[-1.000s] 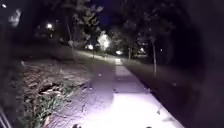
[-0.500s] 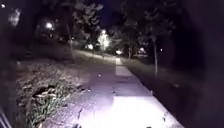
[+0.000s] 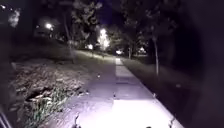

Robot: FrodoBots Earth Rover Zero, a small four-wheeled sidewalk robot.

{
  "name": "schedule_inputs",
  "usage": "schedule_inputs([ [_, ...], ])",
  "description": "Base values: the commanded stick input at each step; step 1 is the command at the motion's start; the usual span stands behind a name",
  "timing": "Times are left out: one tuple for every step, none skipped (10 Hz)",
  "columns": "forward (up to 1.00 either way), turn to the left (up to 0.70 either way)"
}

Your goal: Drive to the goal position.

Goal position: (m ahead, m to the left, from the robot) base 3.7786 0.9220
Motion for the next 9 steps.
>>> schedule_inputs([
  [0.3, 0.0],
  [0.3, 0.0],
  [0.3, 0.0],
  [0.3, 0.0],
  [0.3, 0.0],
  [0.3, 0.0],
  [0.3, 0.0],
  [0.3, 0.0],
  [0.3, 0.0],
])
